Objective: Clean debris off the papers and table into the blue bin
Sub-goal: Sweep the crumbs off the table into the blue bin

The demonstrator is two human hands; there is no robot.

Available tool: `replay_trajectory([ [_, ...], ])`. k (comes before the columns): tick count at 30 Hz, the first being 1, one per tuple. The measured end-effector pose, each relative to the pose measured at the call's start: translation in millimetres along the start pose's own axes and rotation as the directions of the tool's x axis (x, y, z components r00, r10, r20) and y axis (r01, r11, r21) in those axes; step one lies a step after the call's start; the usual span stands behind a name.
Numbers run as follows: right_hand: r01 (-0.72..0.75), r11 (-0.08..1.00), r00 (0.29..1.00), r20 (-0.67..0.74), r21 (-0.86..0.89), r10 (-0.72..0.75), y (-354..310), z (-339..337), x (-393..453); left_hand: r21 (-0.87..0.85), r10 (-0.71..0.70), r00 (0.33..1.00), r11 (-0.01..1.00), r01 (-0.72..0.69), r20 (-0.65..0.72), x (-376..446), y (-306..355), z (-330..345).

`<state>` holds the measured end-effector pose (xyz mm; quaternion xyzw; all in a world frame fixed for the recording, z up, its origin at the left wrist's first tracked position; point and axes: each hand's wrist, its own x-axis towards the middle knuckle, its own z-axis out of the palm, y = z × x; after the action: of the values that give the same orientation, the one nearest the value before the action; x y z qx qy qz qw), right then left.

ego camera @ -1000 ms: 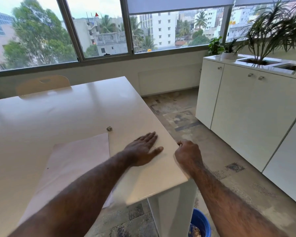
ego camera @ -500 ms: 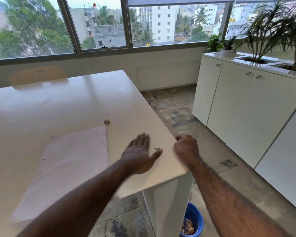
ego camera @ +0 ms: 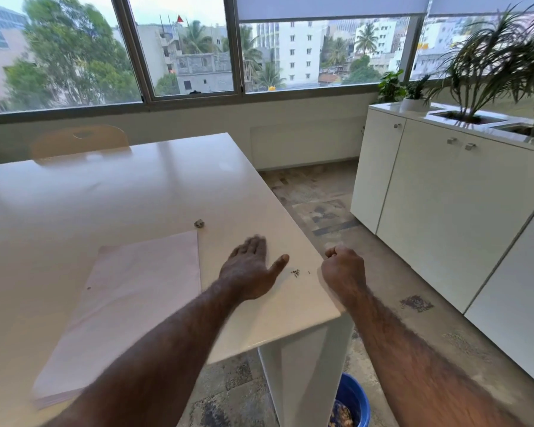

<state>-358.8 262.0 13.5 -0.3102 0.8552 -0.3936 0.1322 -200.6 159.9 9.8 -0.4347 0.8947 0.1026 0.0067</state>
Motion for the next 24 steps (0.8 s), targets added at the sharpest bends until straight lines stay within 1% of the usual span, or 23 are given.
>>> replay_trajectory([
  [3,-0.025,1.000,1.000,0.007,0.000,0.025,-3.3,-0.9,0.4,0.041,0.198,0.979,0.979,-0.200,0.045,12.0,20.5,-5.2],
  [6,-0.006,1.000,0.999,0.052,-0.010,0.006,-5.0,-0.7,-2.9,0.089,0.373,0.922,0.920,-0.382,0.100,2.1,33.8,-3.1],
  [8,0.029,1.000,0.997,0.078,-0.005,-0.029,-3.0,-4.1,-6.7,0.032,0.463,0.880,0.883,-0.469,0.107,-19.0,37.4,1.1],
  [9,0.053,0.999,0.995,0.085,-0.001,-0.052,-0.8,-5.9,-7.8,-0.046,0.477,0.874,0.879,-0.475,0.094,-29.6,36.1,1.4],
  [10,0.073,0.997,0.993,0.090,-0.001,-0.072,1.6,-7.6,-8.7,-0.139,0.462,0.884,0.882,-0.450,0.068,-39.0,32.6,-0.3],
  [11,0.084,0.996,0.992,0.093,-0.012,-0.083,4.6,-9.2,-10.5,-0.197,0.411,0.911,0.896,-0.397,0.034,-47.4,27.0,-3.0],
  [12,0.094,0.995,0.991,0.096,-0.034,-0.090,6.9,-10.5,-12.5,-0.185,0.325,0.946,0.929,-0.320,-0.004,-53.7,19.1,-5.2],
  [14,0.121,0.988,0.988,0.103,-0.091,-0.112,13.2,-11.6,-16.7,-0.053,0.074,0.996,0.996,-0.076,-0.043,-63.9,2.9,-3.0],
  [15,0.139,0.985,0.986,0.106,-0.099,-0.129,16.8,-12.2,-19.0,0.002,-0.053,0.998,0.999,0.053,-0.028,-67.8,-1.5,0.3],
  [16,0.151,0.985,0.984,0.111,-0.086,-0.141,20.6,-12.5,-21.5,0.038,-0.149,0.989,0.988,0.149,-0.006,-70.4,-2.2,5.6],
  [17,0.151,0.987,0.982,0.119,-0.058,-0.144,24.3,-13.1,-23.9,0.047,-0.201,0.980,0.979,0.200,0.002,-70.1,0.9,11.5],
  [18,0.144,0.989,0.982,0.129,-0.027,-0.140,27.9,-13.1,-25.7,0.032,-0.217,0.976,0.976,0.217,-0.002,-67.6,7.7,16.4],
  [20,0.127,0.992,0.982,0.139,0.026,-0.129,33.6,-13.8,-27.1,-0.009,-0.173,0.984,0.985,0.173,-0.036,-54.2,26.6,19.7],
  [22,0.108,0.992,0.982,0.150,0.065,-0.116,37.2,-14.0,-28.1,-0.029,-0.072,0.996,0.997,0.070,-0.047,-38.3,46.7,20.5],
  [24,0.099,0.989,0.979,0.165,0.111,-0.116,40.2,-14.8,-30.9,-0.046,0.068,0.997,0.997,-0.070,-0.030,-30.6,66.1,22.6],
])
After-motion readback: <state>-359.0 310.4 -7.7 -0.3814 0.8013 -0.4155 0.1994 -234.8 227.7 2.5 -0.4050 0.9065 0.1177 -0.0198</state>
